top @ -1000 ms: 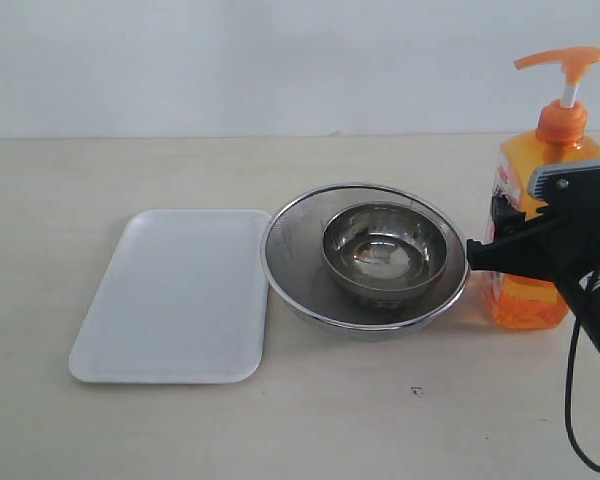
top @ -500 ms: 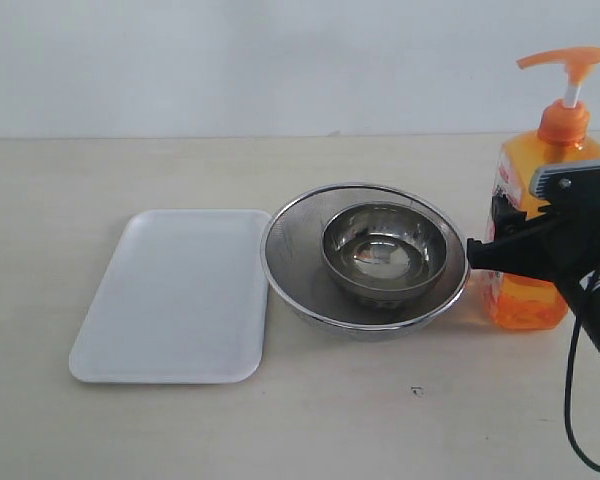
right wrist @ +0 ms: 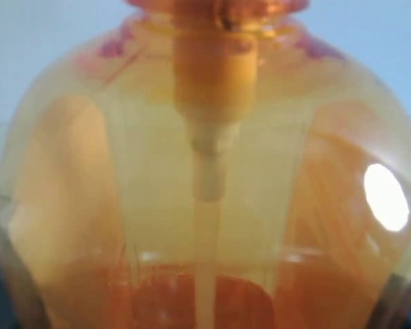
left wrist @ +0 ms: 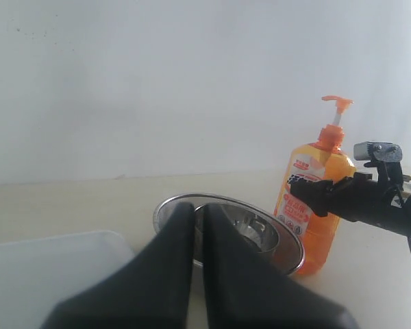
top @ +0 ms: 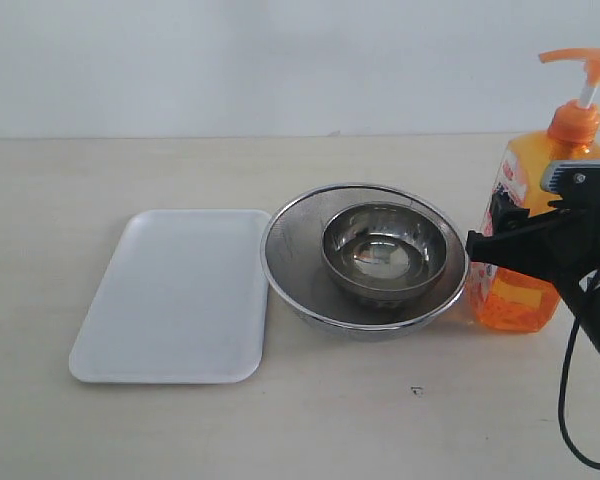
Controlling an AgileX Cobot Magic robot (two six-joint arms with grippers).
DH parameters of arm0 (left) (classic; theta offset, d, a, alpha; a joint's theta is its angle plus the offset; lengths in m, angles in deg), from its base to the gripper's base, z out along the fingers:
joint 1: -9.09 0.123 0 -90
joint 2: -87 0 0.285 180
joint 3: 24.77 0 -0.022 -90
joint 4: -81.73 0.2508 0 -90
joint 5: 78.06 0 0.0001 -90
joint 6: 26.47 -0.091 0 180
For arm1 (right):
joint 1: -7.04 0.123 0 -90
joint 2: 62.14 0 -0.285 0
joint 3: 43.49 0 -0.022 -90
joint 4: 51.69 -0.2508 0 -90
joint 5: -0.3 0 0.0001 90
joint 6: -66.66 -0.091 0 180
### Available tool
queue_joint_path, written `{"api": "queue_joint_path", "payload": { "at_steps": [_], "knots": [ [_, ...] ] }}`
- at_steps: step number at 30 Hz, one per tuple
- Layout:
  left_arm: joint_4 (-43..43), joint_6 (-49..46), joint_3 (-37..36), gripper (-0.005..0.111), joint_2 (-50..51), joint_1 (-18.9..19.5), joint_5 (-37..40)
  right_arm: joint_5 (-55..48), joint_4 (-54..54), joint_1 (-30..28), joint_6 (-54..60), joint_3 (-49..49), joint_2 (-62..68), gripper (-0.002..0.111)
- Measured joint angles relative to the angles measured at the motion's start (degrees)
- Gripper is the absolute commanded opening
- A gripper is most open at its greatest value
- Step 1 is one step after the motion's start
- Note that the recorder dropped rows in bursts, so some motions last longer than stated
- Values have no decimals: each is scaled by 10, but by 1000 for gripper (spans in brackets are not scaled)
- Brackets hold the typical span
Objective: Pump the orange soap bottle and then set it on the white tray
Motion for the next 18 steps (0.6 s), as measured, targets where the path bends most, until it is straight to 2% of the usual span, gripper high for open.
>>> {"api": "queue_joint_path", "payload": {
  "at_steps": [18],
  "knots": [
    [0,0,0,5,0,0,0,0,0,0,6,0,0,0]
  ]
}}
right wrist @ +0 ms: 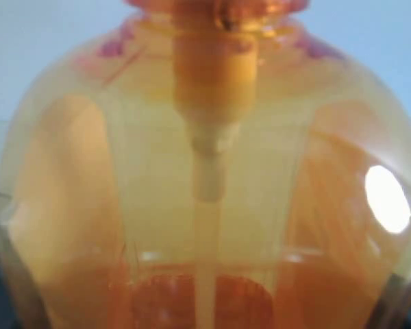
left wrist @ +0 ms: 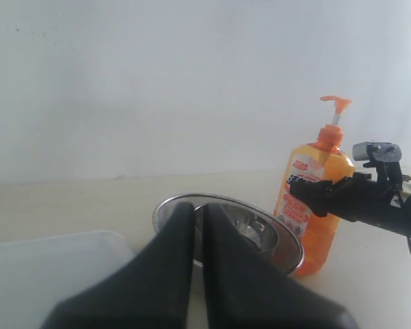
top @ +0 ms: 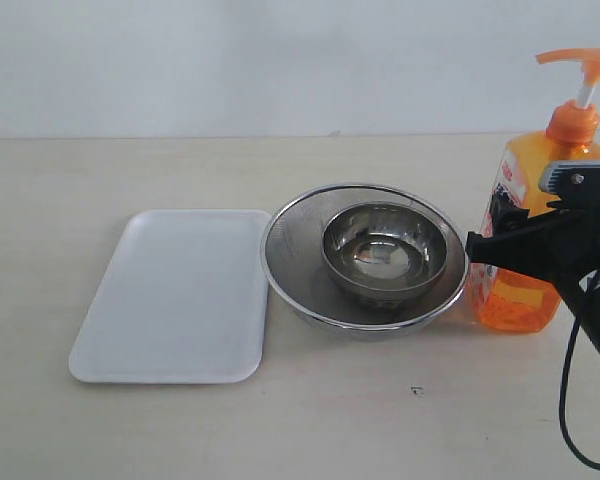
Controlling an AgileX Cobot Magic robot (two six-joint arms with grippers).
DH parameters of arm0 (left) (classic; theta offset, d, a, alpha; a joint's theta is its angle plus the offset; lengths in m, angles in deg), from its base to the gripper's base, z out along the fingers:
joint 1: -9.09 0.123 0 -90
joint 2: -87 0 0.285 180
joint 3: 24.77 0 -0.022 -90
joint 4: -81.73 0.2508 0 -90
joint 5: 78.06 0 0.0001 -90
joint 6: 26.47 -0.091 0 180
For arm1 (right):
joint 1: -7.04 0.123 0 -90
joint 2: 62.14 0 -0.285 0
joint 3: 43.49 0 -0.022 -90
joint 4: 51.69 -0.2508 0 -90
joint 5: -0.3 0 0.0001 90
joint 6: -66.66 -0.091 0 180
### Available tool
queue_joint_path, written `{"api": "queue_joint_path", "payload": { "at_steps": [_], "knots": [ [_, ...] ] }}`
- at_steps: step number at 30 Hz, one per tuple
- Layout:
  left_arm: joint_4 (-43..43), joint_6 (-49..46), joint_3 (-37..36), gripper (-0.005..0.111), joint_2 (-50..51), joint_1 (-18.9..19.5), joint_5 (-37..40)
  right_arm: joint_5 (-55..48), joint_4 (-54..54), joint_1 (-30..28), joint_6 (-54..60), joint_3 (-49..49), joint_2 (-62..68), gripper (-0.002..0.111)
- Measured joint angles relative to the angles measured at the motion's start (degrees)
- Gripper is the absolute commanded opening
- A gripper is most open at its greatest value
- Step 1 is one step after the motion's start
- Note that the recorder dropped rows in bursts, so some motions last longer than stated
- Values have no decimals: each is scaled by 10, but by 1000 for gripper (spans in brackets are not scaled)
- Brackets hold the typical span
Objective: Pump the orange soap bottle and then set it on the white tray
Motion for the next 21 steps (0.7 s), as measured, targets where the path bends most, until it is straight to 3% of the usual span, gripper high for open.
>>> {"api": "queue_joint_path", "payload": {
  "at_steps": [14,21],
  "knots": [
    [0,-6,0,5,-2,1,-8,0,0,0,0,0,0,0],
    [0,-19,0,5,-17,108,-40,0,0,0,-1,0,0,0]
  ]
}}
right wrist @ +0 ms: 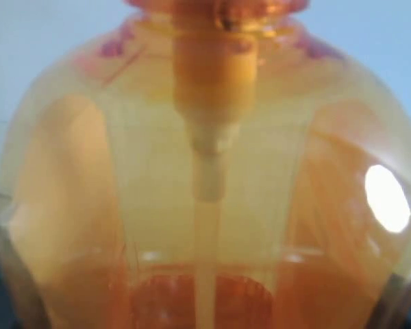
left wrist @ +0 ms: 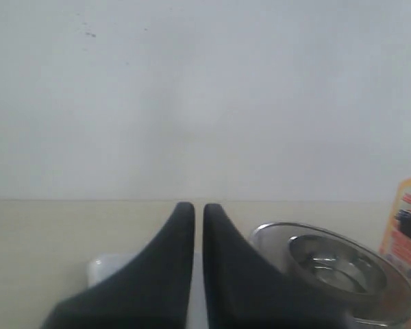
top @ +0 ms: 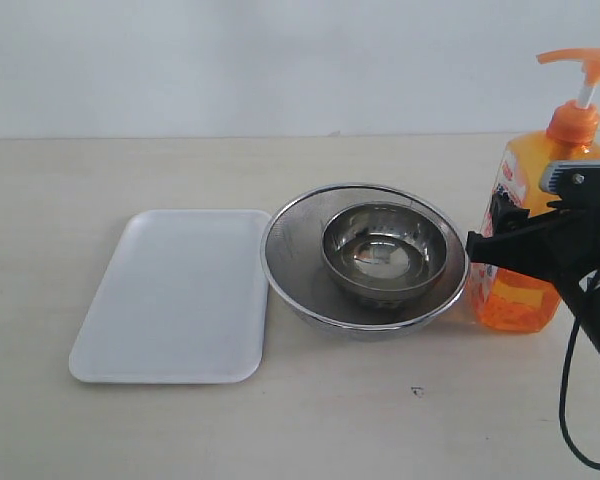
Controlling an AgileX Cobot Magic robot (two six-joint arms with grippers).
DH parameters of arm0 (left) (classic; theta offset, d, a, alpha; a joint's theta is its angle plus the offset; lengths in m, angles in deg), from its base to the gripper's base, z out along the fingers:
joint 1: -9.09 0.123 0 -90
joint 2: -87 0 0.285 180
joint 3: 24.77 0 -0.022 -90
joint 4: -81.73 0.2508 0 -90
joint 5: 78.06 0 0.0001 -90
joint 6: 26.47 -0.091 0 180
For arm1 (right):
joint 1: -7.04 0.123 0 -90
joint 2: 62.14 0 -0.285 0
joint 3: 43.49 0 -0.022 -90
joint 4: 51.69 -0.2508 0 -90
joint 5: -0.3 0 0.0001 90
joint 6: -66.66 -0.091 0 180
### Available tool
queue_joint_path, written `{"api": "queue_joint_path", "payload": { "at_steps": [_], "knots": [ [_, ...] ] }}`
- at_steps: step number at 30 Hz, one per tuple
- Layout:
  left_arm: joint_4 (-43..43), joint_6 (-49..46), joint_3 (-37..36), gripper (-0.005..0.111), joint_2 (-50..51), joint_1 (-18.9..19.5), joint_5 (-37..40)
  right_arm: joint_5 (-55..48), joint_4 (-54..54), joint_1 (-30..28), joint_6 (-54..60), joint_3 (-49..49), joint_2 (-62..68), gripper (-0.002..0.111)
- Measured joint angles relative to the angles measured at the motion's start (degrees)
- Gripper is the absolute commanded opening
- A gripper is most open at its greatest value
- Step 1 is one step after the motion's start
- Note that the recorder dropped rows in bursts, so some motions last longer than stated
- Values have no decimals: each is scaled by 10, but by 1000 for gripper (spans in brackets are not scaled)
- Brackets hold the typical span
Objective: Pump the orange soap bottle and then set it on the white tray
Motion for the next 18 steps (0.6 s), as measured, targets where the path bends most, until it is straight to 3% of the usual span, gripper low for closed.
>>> {"api": "queue_joint_path", "payload": {
  "at_steps": [3,7,18],
  "knots": [
    [0,-20,0,5,0,30,-19,0,0,0,0,0,0,0],
    [0,-28,0,5,0,44,-46,0,0,0,0,0,0,0],
    [8,-25,0,5,0,44,-53,0,0,0,0,0,0,0]
  ]
}}
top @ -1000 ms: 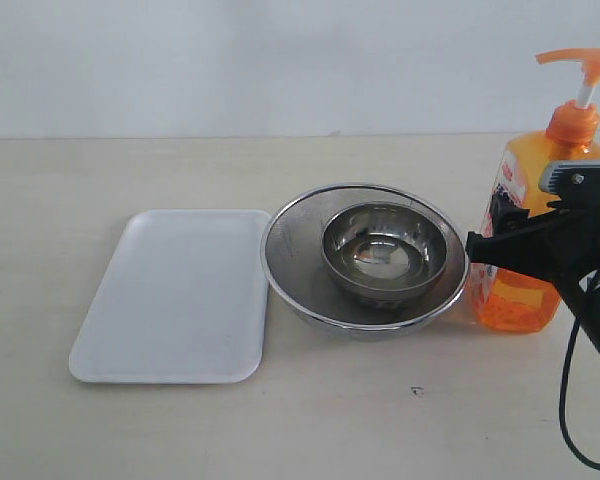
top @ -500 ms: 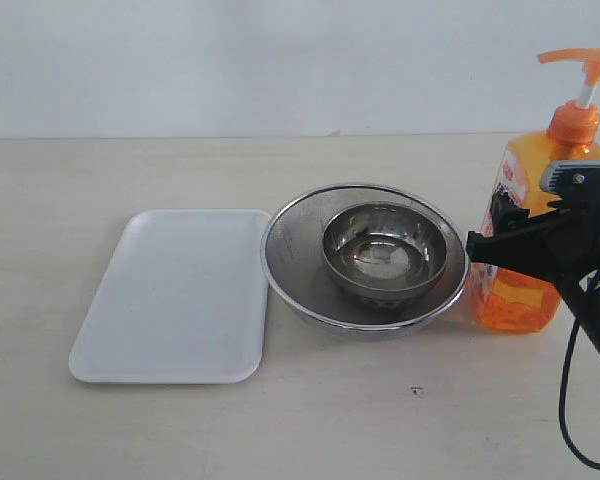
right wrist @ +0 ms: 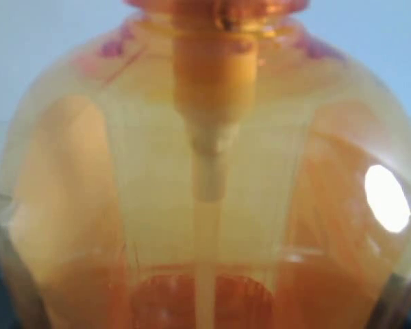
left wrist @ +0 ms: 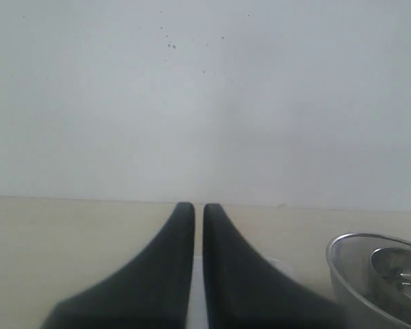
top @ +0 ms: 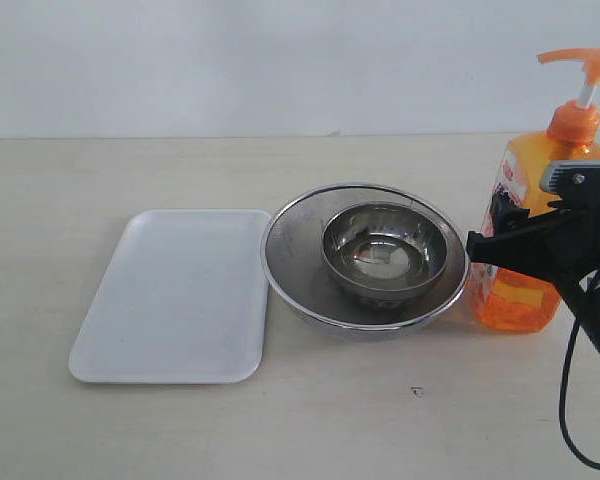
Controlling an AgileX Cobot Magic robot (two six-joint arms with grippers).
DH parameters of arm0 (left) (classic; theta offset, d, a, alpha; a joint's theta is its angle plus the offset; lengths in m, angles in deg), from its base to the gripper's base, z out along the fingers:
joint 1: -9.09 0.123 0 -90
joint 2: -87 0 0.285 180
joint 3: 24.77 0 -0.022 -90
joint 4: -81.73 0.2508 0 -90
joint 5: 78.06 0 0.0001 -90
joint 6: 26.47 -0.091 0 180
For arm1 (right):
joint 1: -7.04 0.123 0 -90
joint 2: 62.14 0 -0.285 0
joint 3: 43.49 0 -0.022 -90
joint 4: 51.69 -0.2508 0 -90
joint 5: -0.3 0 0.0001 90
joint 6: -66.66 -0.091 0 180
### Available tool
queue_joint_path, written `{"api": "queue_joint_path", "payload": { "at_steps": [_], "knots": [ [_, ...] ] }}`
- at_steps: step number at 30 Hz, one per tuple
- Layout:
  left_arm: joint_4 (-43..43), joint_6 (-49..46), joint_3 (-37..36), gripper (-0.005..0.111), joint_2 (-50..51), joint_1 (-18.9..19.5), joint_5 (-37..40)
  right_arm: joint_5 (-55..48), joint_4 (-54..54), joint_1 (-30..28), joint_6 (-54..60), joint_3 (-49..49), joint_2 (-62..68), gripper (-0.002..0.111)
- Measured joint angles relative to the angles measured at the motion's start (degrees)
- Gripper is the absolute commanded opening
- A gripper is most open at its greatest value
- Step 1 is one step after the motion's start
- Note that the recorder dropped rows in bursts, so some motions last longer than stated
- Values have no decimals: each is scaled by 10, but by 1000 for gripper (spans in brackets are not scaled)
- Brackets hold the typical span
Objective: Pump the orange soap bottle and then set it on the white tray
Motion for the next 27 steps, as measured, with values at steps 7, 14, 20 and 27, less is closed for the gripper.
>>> {"api": "queue_joint_path", "payload": {
  "at_steps": [7,14,20,27],
  "knots": [
    [358,373,0,5,0,0,-60,0,0,0,0,0,0,0],
    [983,963,0,5,0,0,5,0,0,0,0,0,0,0],
    [1093,1055,0,5,0,0,128,0,0,0,0,0,0,0],
    [1098,1072,0,5,0,0,157,0,0,0,0,0,0,0]
  ]
}}
